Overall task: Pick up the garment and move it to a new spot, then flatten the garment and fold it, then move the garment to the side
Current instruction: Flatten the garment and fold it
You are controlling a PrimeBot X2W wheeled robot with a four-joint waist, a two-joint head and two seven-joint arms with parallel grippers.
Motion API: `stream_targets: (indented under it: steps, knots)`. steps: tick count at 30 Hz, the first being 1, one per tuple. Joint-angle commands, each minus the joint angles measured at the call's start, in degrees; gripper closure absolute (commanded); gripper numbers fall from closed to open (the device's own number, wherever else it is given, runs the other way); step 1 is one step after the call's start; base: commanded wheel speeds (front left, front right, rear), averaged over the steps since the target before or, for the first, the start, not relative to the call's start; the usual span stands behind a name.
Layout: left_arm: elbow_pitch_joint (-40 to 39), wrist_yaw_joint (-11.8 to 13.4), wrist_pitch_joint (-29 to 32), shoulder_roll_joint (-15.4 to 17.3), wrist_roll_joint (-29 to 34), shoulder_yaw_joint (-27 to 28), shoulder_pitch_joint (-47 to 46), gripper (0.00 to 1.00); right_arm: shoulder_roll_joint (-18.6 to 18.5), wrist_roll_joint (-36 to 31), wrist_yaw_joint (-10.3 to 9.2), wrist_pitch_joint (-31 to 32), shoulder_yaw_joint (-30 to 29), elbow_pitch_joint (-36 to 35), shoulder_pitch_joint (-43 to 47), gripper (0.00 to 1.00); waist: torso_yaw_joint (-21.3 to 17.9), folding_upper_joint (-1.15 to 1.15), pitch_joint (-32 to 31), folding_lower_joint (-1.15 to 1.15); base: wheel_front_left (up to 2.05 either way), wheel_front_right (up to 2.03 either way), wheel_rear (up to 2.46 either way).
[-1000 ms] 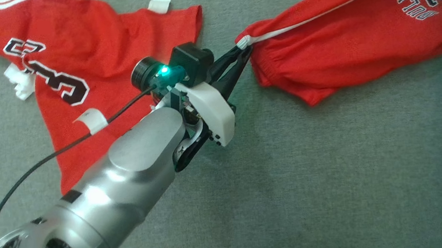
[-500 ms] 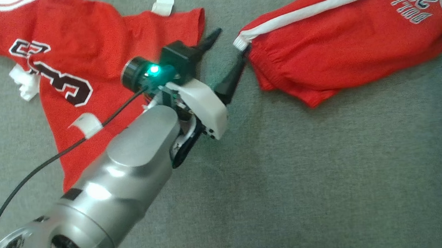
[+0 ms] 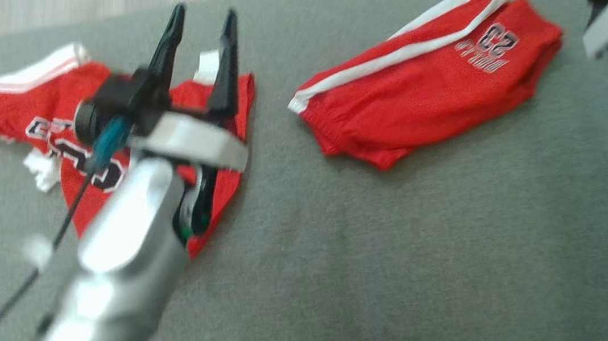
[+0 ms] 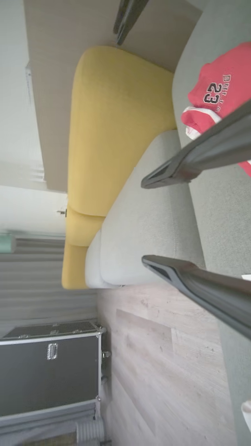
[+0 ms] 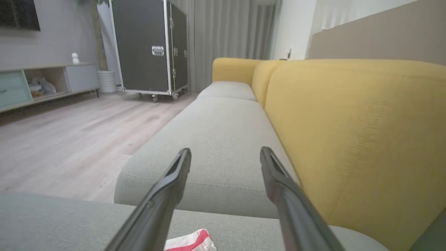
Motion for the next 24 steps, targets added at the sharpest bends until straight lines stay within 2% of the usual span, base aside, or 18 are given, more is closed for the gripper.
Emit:
stream_targets:
  steps: [1,2,8,16,24]
  knots:
    - [-3.52,0.67,-0.44,1.88,1.99,4.58,1.66,0.0,0.97,0.47,0.1,-0.6,-0.71,-3.72,3.02,0.0,-2.01,0.0,-3.22,0.02,0.0,0.0,0.0]
    - [-3.52,0.67,-0.44,1.88,1.99,4.58,1.66,0.0,0.97,0.47,0.1,-0.6,-0.71,-3.72,3.02,0.0,-2.01,0.0,-3.22,0.02,0.0,0.0,0.0]
    - [-10.14,0.19,-0.45,0.75,9.25,13.3,14.87,0.0,5.59,0.38,0.1,-0.6,-6.43,-13.33,15.2,0.0,-3.63,0.0,-7.33,0.02,0.0,0.0,0.0]
    - [-11.68,-2.72,-0.45,-3.14,14.3,21.44,29.12,0.0,14.12,-1.19,0.1,-0.61,-8.08,-20.03,28.74,0.0,-5.52,0.0,-11.15,0.02,0.0,0.0,0.0]
    - [-11.42,-5.95,-0.45,-6.8,18.66,27.23,34.69,0.0,17.06,-3.45,0.1,-0.61,-8.59,-22.12,35.81,0.0,-5.58,0.0,-11.22,0.02,0.0,0.0,0.0]
